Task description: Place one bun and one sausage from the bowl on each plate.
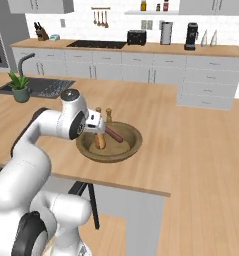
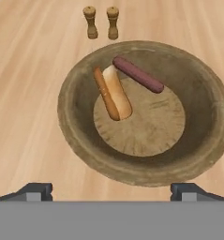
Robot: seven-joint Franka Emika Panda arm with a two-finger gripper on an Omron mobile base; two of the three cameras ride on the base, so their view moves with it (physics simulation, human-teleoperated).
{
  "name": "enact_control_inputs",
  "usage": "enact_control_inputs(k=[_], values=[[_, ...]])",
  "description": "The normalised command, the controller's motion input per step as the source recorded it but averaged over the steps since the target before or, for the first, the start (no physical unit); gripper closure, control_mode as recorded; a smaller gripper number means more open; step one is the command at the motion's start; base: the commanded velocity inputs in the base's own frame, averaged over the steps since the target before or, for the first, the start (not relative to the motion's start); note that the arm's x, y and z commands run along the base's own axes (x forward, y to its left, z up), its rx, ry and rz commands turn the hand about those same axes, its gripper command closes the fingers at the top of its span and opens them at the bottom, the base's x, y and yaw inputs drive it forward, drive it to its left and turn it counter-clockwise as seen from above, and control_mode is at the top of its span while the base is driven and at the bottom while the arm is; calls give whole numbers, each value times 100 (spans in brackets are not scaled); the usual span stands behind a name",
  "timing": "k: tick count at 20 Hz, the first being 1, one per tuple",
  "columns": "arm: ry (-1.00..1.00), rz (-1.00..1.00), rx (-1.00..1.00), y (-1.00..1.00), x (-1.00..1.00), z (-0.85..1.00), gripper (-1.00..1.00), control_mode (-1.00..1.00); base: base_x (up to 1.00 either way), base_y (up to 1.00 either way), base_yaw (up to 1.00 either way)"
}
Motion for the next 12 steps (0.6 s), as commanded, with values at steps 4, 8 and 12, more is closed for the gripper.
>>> enact_control_inputs(k=[4,8,12], values=[[27,8,0,28,100,-82,-100,-100,0,0,0],[11,1,-1,-5,55,-32,-100,-100,0,0,0],[8,0,-1,-26,44,-24,-100,-100,0,0,0]])
